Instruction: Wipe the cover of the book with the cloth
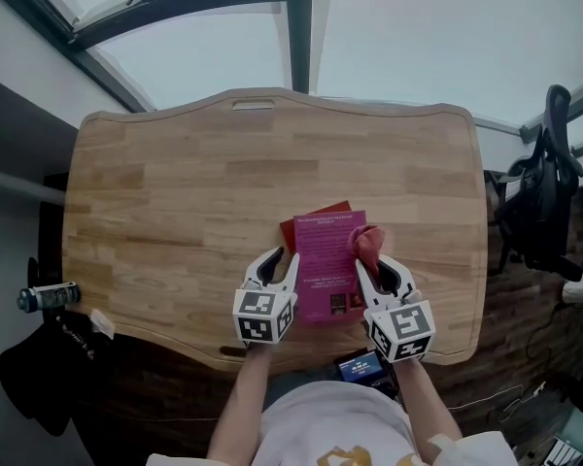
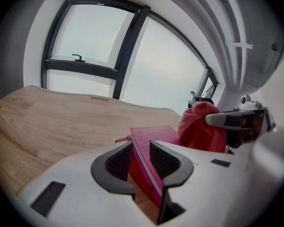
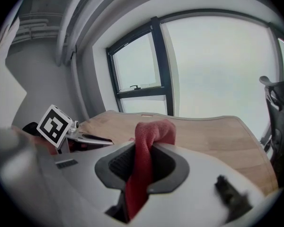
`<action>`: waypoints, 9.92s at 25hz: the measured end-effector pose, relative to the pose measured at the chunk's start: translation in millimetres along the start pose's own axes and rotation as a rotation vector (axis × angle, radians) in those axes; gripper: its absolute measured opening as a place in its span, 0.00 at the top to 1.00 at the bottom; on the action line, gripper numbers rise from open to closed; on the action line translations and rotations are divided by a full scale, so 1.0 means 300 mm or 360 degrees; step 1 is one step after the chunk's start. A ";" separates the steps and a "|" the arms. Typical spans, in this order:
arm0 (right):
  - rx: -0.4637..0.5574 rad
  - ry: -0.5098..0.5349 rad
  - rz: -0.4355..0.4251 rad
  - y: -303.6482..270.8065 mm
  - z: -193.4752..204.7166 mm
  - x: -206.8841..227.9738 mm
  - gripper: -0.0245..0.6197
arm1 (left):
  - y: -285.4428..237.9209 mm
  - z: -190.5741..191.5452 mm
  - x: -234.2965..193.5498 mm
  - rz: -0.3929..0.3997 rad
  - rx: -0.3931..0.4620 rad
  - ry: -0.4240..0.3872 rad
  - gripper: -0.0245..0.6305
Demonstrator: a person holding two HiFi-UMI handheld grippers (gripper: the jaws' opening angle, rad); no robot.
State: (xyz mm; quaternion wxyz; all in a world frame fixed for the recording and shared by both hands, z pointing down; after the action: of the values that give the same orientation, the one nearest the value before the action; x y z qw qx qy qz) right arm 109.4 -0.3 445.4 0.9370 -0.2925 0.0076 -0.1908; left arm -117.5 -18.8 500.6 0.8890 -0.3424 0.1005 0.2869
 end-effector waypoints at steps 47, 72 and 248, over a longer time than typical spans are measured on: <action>-0.0419 0.0283 -0.0339 -0.371 0.021 -0.052 0.85 | -0.093 0.053 -0.107 0.0391 -0.0106 0.0442 0.81; -0.0584 0.0265 -0.0493 -0.451 0.000 -0.096 0.85 | -0.125 0.062 -0.099 0.0479 -0.0214 0.0581 0.85; -0.0750 0.0599 -0.0955 -0.067 0.254 -0.157 0.85 | -0.115 0.062 -0.096 0.0452 -0.0161 0.0692 0.85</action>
State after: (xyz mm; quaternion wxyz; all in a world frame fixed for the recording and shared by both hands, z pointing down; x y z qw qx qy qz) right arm 68.1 43.0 515.1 0.7298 -0.4480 0.1365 -0.4981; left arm -121.5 -39.8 544.2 0.7792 -0.4224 0.3218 0.3330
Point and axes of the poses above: the fingertips, and each gripper's own axes: y backward along the fingers, x to its right, z out of its underside, the point moved 10 cm from there along y, backward along the fingers, and after that the axes turned 7 degrees about z, right-handed, at the moved point
